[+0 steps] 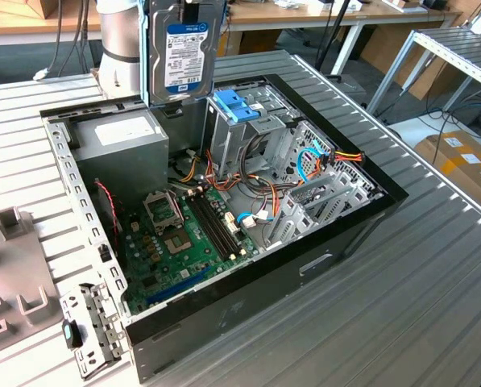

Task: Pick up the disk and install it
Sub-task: 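Pick up the disk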

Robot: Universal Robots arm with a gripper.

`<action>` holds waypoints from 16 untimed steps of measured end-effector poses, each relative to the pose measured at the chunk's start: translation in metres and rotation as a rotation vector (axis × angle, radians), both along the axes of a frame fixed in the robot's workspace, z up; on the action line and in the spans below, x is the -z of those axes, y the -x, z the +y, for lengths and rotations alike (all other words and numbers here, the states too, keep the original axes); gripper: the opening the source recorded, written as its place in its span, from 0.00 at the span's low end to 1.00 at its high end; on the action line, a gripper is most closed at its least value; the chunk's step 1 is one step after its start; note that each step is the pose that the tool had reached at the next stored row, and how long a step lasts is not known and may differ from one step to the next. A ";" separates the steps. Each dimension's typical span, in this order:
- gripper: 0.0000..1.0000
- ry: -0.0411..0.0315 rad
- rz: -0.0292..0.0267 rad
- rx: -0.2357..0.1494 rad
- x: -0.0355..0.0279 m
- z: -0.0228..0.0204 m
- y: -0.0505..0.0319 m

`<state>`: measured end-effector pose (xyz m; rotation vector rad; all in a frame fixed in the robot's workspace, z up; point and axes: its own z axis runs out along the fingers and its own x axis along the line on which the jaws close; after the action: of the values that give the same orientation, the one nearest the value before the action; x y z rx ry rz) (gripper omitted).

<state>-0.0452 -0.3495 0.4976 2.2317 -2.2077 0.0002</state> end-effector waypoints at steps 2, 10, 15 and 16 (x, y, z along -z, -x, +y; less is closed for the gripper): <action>0.35 0.0000 0.0000 0.000 0.0000 0.0000 -0.0014; 0.35 0.0000 0.0000 0.000 0.0000 0.0000 -0.0100; 0.35 0.0000 0.0000 0.000 0.0000 0.0000 -0.0168; 0.35 0.0000 0.0000 0.000 0.0000 0.0000 -0.0190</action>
<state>-0.0263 -0.3494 0.4976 2.2317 -2.2077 0.0002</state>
